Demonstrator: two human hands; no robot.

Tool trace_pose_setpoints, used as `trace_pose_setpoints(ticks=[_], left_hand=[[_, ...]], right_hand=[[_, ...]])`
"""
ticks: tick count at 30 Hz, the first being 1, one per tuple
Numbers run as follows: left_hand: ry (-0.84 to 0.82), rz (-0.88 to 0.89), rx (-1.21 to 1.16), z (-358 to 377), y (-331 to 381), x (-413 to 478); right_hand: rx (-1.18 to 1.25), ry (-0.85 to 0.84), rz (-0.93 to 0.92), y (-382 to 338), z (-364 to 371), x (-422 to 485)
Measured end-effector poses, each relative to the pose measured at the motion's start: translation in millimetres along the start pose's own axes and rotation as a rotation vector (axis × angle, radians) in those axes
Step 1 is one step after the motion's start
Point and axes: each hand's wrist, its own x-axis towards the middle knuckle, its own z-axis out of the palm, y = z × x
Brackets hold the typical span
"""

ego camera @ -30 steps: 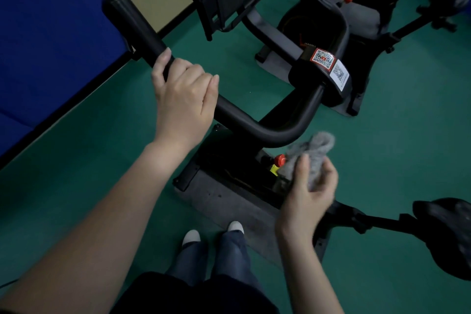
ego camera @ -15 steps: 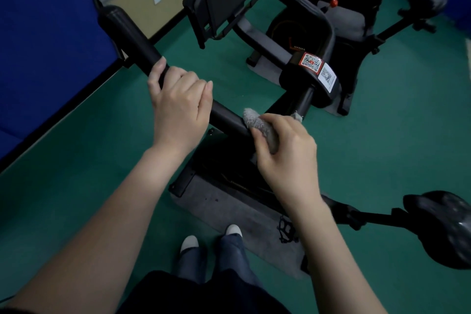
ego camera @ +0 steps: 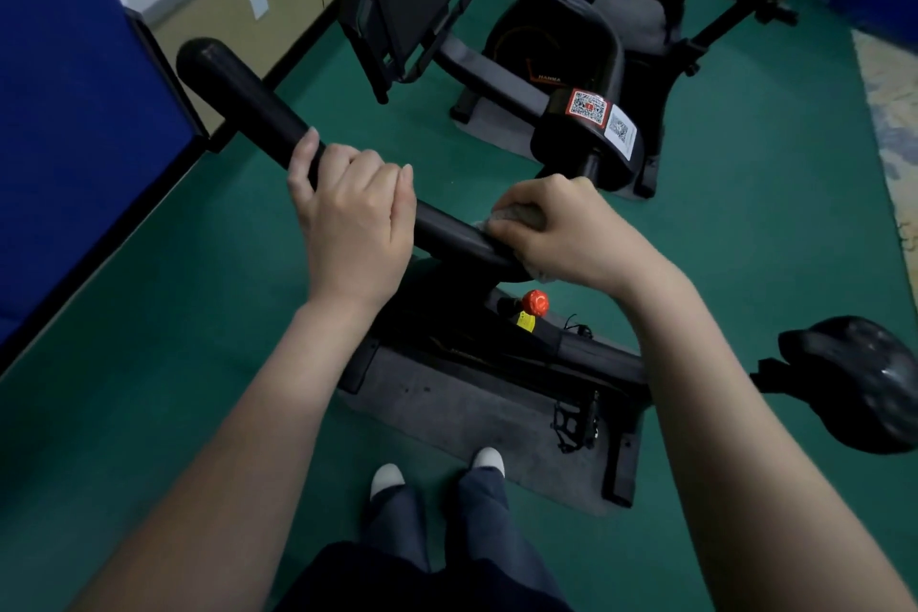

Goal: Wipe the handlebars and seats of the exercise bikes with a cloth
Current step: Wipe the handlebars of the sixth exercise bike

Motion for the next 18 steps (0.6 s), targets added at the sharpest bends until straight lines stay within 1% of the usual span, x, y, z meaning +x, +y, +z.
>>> trace_pose_setpoints(ticks=[4,9,14,16,18], left_hand=[[-0.016,0.001,0.006,-1.9,0.6,0.0],[-0.091,0.007,0.019,-8.7,3.7,1.4],[-0.182,0.003,-0.014,-22.8,18.4,0.7],[-0.203,0.041,-0.079,-28.6,36.4,-2.3],[-0.226,0.095,-0.138,-33.0,60.5,-10.7]], right_hand=[[-0.025,0.059,-0.070,8.5,0.4,-10.2],[0.054,0.232,-0.107,23.6,7.3,-29.2],[0.207,0.443,-0.070,45.6,16.2,-62.7],[0.246,0.479,-0.040,60.1,17.3,-77.9],[0.264,0.480,0.003,77.0,17.4,-93.6]])
